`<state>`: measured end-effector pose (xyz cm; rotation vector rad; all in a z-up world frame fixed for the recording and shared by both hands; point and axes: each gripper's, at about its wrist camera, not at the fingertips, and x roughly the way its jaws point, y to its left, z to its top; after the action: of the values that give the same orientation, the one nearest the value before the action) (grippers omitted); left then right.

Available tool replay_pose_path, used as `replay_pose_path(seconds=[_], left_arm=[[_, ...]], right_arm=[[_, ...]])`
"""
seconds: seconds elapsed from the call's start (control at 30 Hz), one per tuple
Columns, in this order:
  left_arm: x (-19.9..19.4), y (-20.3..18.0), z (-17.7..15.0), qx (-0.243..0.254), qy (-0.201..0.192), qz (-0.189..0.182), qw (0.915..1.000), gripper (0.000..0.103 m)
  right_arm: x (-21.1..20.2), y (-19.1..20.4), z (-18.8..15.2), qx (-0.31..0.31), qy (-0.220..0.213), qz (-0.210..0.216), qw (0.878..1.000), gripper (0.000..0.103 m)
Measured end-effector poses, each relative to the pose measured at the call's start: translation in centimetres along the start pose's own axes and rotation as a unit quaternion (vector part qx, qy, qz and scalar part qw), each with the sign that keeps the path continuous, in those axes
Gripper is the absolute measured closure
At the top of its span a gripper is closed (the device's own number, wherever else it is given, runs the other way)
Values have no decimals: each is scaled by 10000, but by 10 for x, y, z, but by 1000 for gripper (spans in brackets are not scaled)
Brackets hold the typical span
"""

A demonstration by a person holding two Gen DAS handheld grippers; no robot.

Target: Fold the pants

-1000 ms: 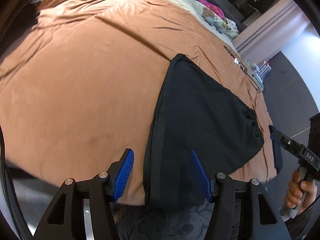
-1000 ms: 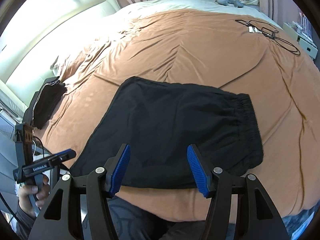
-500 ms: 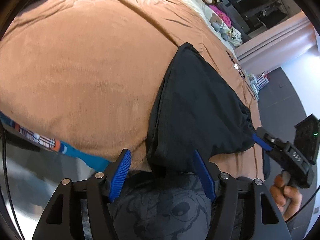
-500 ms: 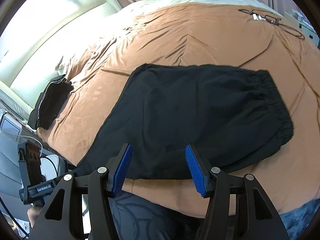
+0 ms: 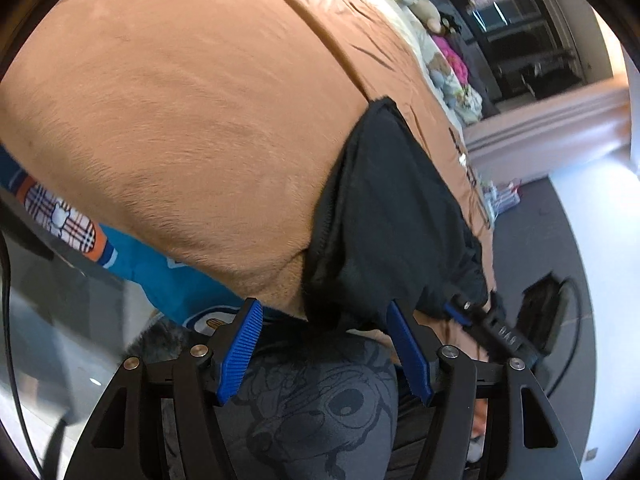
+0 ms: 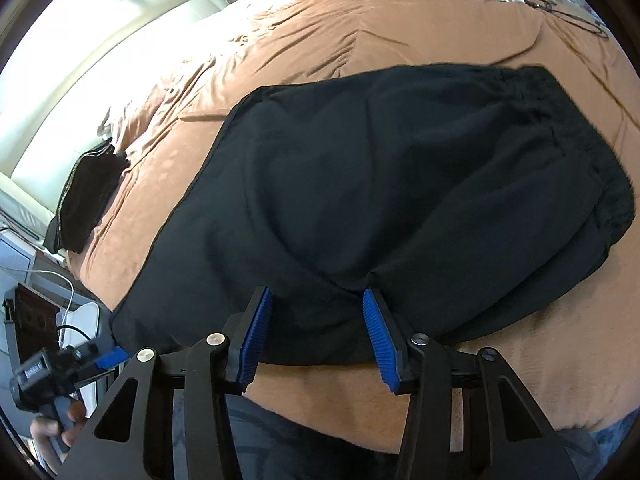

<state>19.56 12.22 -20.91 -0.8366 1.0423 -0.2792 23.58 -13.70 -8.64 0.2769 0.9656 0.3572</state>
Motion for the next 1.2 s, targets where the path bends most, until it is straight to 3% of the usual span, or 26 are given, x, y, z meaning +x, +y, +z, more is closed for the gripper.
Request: replay_pose_path(seconds=[0.23, 0.53, 0.73, 0.83, 0.87, 1.0, 1.2], left_arm=[[-5, 6, 1, -370, -89, -310, 9988, 36], [17, -1, 3, -470, -9, -498, 9977, 36], [24, 4, -3, -736, -29, -733, 9946, 36], [22, 2, -9, -793, -67, -965, 9921, 54], [17, 0, -9, -745, -159, -990, 9922, 55], [8, -4, 0, -654, -395, -924, 9928, 55], [15, 2, 9, -774, -429, -757, 9932, 55]], right_arm=[[-5, 4, -10, -66, -357, 246, 9990, 58], [-11, -17, -19, 299, -516, 668, 9960, 58], [-12, -17, -22, 280, -542, 683, 9958, 58], [-12, -17, -23, 263, -538, 672, 9959, 58], [-12, -16, -23, 254, -537, 664, 9960, 58], [-10, -14, -22, 263, -511, 654, 9962, 58], [-11, -9, -16, 157, -549, 577, 9967, 58]])
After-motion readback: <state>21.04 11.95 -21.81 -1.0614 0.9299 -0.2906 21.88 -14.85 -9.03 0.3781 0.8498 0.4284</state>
